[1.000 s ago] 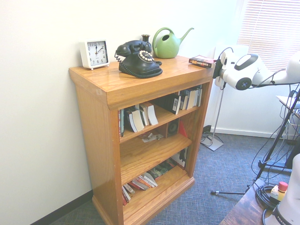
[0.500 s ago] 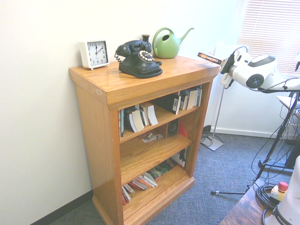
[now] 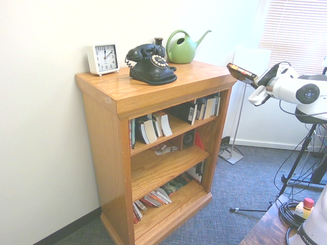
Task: Organize the shelf
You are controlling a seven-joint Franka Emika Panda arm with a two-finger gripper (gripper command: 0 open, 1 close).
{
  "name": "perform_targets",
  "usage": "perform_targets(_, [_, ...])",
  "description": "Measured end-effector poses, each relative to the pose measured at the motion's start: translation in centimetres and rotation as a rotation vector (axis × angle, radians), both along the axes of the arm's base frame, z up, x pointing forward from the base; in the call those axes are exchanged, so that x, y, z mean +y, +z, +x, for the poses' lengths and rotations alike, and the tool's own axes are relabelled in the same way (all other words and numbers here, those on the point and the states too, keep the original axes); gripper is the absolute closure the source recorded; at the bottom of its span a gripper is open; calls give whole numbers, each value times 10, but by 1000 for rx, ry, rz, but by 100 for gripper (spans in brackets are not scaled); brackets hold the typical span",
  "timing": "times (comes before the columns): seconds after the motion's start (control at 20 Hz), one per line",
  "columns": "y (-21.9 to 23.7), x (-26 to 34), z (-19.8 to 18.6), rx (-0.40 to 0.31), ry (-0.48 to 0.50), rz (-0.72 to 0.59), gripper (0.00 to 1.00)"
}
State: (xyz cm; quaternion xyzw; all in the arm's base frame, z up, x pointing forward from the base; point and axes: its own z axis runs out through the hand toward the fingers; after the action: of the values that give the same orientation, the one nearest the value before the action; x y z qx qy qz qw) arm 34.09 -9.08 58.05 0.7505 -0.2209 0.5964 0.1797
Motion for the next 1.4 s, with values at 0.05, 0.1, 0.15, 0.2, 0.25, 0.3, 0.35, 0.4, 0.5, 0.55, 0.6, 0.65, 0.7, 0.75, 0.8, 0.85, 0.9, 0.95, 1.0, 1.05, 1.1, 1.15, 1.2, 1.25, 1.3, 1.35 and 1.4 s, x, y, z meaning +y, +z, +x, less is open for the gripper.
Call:
perform_targets(0.05, [-5, 5, -5, 7, 7, 28, 100])
perform_targets(0.1, [-11, 11, -9, 16, 16, 54, 100])
perform_targets(0.15, [-17, 17, -11, 30, 29, 79, 100])
perform_targets(0.2, [-25, 23, -13, 47, 43, 104, 100])
perform_targets(0.25, [-33, 30, -13, 71, 61, 131, 100])
perform_targets(0.3, [-42, 37, -13, 98, 80, 157, 100])
perform_targets(0.35, [-51, 44, -12, 123, 95, 176, 100])
perform_targets(0.4, [-58, 50, -11, 144, 110, 191, 100])
perform_targets(0.5, [-68, 59, -6, 174, 138, 211, 100])
perform_targets(0.55, [-73, 61, -3, 190, 151, 222, 100])
perform_targets(0.6, [-79, 64, 0, 208, 162, 232, 100])
perform_targets(0.65, [-85, 65, 4, 227, 172, 243, 100])
perform_targets(0.7, [-91, 67, 7, 245, 186, 254, 100])
perform_targets(0.75, [-98, 69, 11, 262, 201, 265, 100])
perform_targets(0.8, [-105, 71, 14, 279, 219, 279, 100])
perform_targets(0.85, [-113, 74, 19, 297, 238, 294, 100])
perform_targets(0.9, [-119, 78, 24, 312, 258, 307, 100])
perform_targets(0.95, [-123, 82, 31, 323, 280, 320, 100])
perform_targets(1.0, [-127, 87, 37, 329, 301, 335, 100])
perform_targets(1.05, [-129, 91, 45, 332, 317, 348, 100])
perform_targets(1.1, [-131, 95, 53, 334, 328, 358, 100])
perform_targets(1.15, [-132, 98, 61, 334, 337, 369, 100])
perform_targets(1.2, [-133, 100, 68, 334, 343, 378, 100])
perform_targets(1.25, [-135, 101, 76, 335, 347, 386, 100])
perform_targets(1.3, [-138, 103, 84, 335, 349, 395, 100])
perform_targets(1.35, [-141, 104, 91, 335, 352, 402, 100])
perform_targets(1.4, [-143, 106, 97, 335, 354, 409, 100])
